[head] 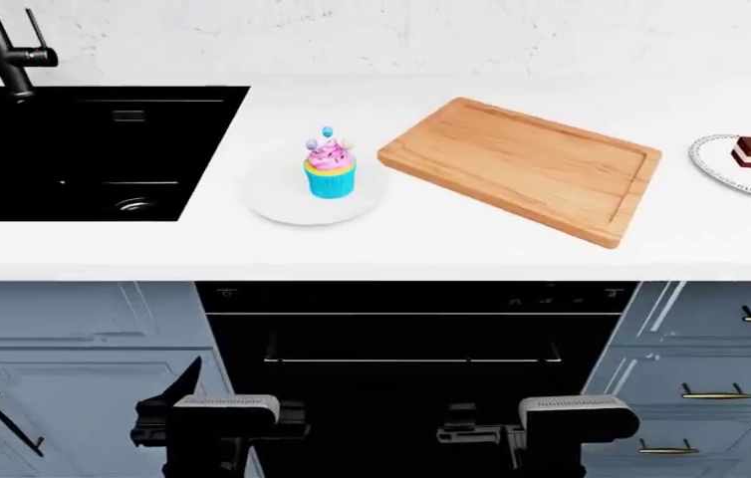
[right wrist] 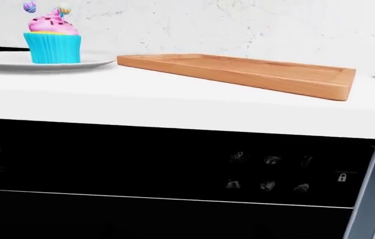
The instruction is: Move the dessert items from the plate to the tray.
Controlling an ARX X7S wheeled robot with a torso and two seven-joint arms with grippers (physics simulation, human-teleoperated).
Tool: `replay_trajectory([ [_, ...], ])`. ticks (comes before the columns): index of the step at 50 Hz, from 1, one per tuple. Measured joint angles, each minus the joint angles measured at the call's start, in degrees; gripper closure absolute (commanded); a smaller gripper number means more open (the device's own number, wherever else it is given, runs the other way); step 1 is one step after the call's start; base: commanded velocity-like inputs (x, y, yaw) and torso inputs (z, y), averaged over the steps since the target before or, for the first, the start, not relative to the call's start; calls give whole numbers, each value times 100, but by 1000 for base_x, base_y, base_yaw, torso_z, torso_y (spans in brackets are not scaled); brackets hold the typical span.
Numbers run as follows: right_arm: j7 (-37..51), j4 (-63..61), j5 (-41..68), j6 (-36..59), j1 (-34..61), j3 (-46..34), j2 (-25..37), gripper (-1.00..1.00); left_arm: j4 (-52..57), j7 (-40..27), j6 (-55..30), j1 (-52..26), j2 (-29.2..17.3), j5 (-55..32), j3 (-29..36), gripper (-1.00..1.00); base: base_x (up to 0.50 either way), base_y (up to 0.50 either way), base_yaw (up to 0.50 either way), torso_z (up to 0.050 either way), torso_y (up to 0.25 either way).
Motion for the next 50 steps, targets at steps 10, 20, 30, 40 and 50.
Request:
replay_trajectory([
  [10,76,11,57,-21,3,-87,76,-100,15,-112,-11,-1,-62,-50,81,-100,0,0,0,50,0],
  [20,142,-65,131,48,-12,-159,149,-100,93,-225,-144,-2,-125,-101,154,-100,0,0,0,33,0],
  [30,137,-1476,572,1147,-205,-19,453,-100,1558,-438,-2007,-73,-275,-364,-4,-100,0,0,0,0,0],
  [40,232,-3687,1573,3412,68,708,1055,-100,3732,-590,-5599,-1168,-550,-1159,-613,-100,0,0,0,0,0],
  [50,1378,-5102,4655,6109,1436,2328,2004,-100,3845,-3858,-7450,-3026,-1923,-5612,-1346,-100,0,0,0,0,0],
])
